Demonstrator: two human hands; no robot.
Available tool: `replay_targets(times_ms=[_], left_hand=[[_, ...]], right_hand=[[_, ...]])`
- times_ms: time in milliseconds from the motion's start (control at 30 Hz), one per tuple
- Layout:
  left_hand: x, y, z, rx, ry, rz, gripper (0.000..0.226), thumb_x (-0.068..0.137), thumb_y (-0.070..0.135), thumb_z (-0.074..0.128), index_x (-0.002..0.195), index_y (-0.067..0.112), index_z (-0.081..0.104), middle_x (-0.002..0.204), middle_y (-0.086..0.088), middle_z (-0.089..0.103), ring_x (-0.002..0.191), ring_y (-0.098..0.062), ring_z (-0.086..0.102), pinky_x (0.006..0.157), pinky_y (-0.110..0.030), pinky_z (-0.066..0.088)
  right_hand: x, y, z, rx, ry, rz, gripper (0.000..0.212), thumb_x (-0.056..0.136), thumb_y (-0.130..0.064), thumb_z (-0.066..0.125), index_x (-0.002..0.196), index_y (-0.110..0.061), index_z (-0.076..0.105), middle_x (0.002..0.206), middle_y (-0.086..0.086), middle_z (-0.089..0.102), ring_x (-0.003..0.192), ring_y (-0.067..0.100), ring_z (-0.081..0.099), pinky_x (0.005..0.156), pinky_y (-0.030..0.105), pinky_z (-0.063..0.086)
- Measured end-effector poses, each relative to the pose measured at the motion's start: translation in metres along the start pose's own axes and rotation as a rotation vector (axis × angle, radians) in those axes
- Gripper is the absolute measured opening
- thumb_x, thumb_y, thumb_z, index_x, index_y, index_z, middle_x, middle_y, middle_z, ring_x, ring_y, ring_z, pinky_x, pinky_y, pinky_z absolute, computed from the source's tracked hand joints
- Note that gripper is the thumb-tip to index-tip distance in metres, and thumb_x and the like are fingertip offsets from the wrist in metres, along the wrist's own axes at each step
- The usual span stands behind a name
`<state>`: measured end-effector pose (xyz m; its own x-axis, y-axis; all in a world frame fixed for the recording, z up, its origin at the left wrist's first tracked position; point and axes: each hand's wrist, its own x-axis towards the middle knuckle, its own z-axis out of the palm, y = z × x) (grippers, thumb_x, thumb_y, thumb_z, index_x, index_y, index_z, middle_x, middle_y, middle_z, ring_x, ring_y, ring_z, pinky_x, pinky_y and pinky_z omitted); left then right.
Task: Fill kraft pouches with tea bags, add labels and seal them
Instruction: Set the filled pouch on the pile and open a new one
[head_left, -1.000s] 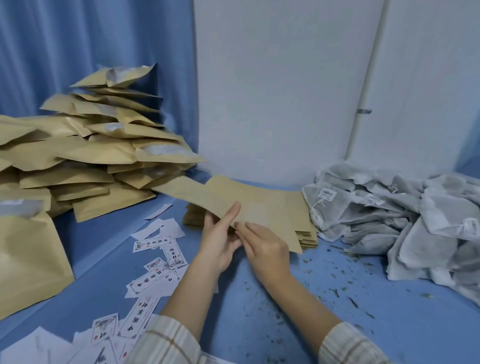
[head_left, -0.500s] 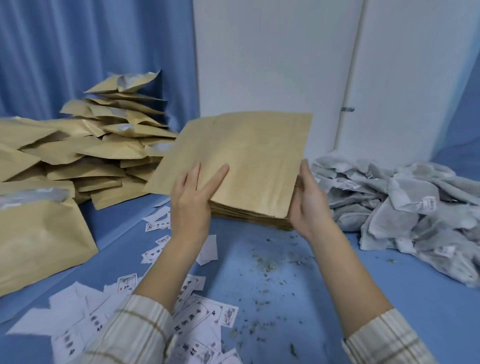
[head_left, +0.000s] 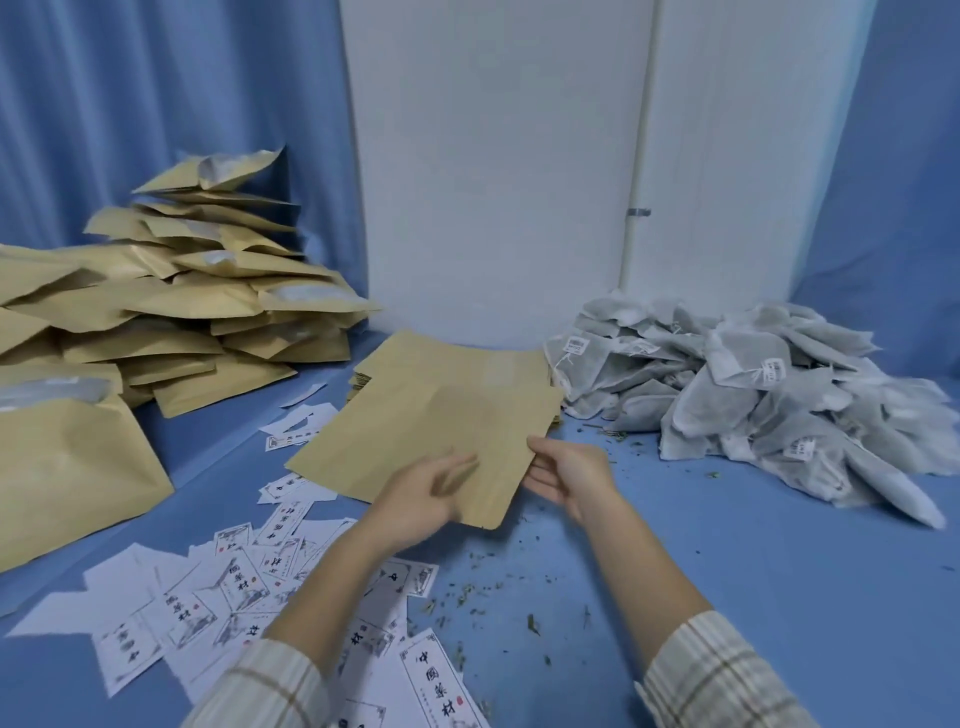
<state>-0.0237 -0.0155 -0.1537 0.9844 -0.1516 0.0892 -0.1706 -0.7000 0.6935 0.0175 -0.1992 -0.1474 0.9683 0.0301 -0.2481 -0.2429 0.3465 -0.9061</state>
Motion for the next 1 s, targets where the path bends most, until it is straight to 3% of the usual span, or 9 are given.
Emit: replay_targets(times_ms=[33, 100, 233, 433, 567, 700, 833, 900, 1000], left_hand=[[0.001, 0.009, 0.005, -0.163, 0.096, -0.019, 0.048, 0.089, 0.005, 0.047, 0.127, 0.032, 0.054, 0.139, 0.01, 0.045, 0.114, -0.006, 0.051, 0.074, -0.005, 0.04], [0.008, 0.029, 0.014, -0.333, 0.228, -0.068, 0.031, 0.094, 0.019, 0.048, 0.119, 0.034, 0.058, 0.126, 0.009, 0.057, 0.084, 0.0, 0.054, 0.063, -0.003, 0.04], [0.022, 0.057, 0.031, -0.329, 0.33, -0.152, 0.037, 0.089, 0.037, 0.054, 0.124, 0.026, 0.058, 0.124, 0.004, 0.061, 0.111, -0.013, 0.055, 0.087, -0.021, 0.038], [0.026, 0.071, 0.037, -0.285, 0.557, -0.25, 0.042, 0.074, 0.054, 0.065, 0.105, 0.025, 0.067, 0.1, -0.002, 0.069, 0.096, -0.02, 0.061, 0.074, -0.023, 0.04], [0.026, 0.066, 0.037, -0.511, 0.495, -0.209, 0.04, 0.075, 0.052, 0.068, 0.099, 0.021, 0.071, 0.1, -0.003, 0.07, 0.097, -0.02, 0.062, 0.085, -0.034, 0.051], [0.024, 0.063, 0.041, -0.649, 0.37, -0.17, 0.029, 0.077, 0.048, 0.068, 0.078, 0.02, 0.074, 0.082, -0.009, 0.07, 0.075, -0.02, 0.063, 0.069, -0.039, 0.055], [0.026, 0.06, 0.041, -0.77, 0.246, -0.206, 0.027, 0.08, 0.041, 0.068, 0.073, 0.016, 0.074, 0.081, -0.014, 0.069, 0.075, -0.026, 0.064, 0.069, -0.035, 0.053], [0.03, 0.058, 0.041, -0.713, 0.248, -0.185, 0.03, 0.085, 0.039, 0.063, 0.077, 0.012, 0.073, 0.086, -0.015, 0.071, 0.084, -0.032, 0.066, 0.078, -0.037, 0.054], [0.037, 0.064, 0.049, -0.275, 0.379, -0.067, 0.035, 0.095, 0.029, 0.047, 0.079, 0.005, 0.068, 0.084, -0.019, 0.068, 0.087, -0.036, 0.062, 0.073, -0.034, 0.052]], right_hand=[[-0.001, 0.003, -0.001, 0.025, 0.005, 0.011, 0.015, 0.083, -0.007, 0.066, 0.094, 0.001, 0.063, 0.074, 0.011, 0.07, 0.058, 0.017, 0.07, 0.046, 0.024, 0.055], [-0.005, 0.005, -0.002, 0.101, -0.037, 0.054, 0.007, 0.082, -0.004, 0.066, 0.086, 0.0, 0.063, 0.066, 0.009, 0.072, 0.054, 0.015, 0.069, 0.046, 0.024, 0.055], [-0.008, 0.008, 0.003, 0.172, -0.135, 0.066, 0.003, 0.081, -0.004, 0.067, 0.084, -0.004, 0.066, 0.065, 0.005, 0.073, 0.058, 0.013, 0.07, 0.05, 0.023, 0.056], [-0.012, 0.01, 0.013, 0.048, -0.217, -0.104, 0.009, 0.081, -0.001, 0.063, 0.078, -0.004, 0.072, 0.067, 0.007, 0.073, 0.059, 0.012, 0.069, 0.052, 0.02, 0.054], [-0.01, 0.011, 0.008, -0.023, -0.208, -0.135, 0.002, 0.08, -0.005, 0.068, 0.081, -0.005, 0.07, 0.065, 0.004, 0.072, 0.06, 0.01, 0.069, 0.052, 0.016, 0.052], [-0.004, 0.015, 0.0, -0.098, -0.232, -0.177, 0.004, 0.078, -0.01, 0.071, 0.075, -0.008, 0.069, 0.068, 0.004, 0.071, 0.063, 0.014, 0.069, 0.058, 0.018, 0.054], [0.004, 0.022, -0.012, -0.101, -0.241, -0.216, 0.007, 0.075, -0.016, 0.073, 0.07, -0.013, 0.069, 0.07, 0.003, 0.068, 0.073, 0.02, 0.062, 0.078, 0.029, 0.052], [0.006, 0.023, -0.017, -0.098, -0.232, -0.205, 0.006, 0.076, -0.017, 0.072, 0.072, -0.013, 0.069, 0.071, 0.002, 0.067, 0.077, 0.021, 0.059, 0.084, 0.038, 0.046], [0.005, 0.018, -0.015, -0.158, -0.153, -0.335, 0.007, 0.08, -0.013, 0.07, 0.073, -0.012, 0.068, 0.071, 0.002, 0.067, 0.071, 0.016, 0.061, 0.073, 0.031, 0.052]])
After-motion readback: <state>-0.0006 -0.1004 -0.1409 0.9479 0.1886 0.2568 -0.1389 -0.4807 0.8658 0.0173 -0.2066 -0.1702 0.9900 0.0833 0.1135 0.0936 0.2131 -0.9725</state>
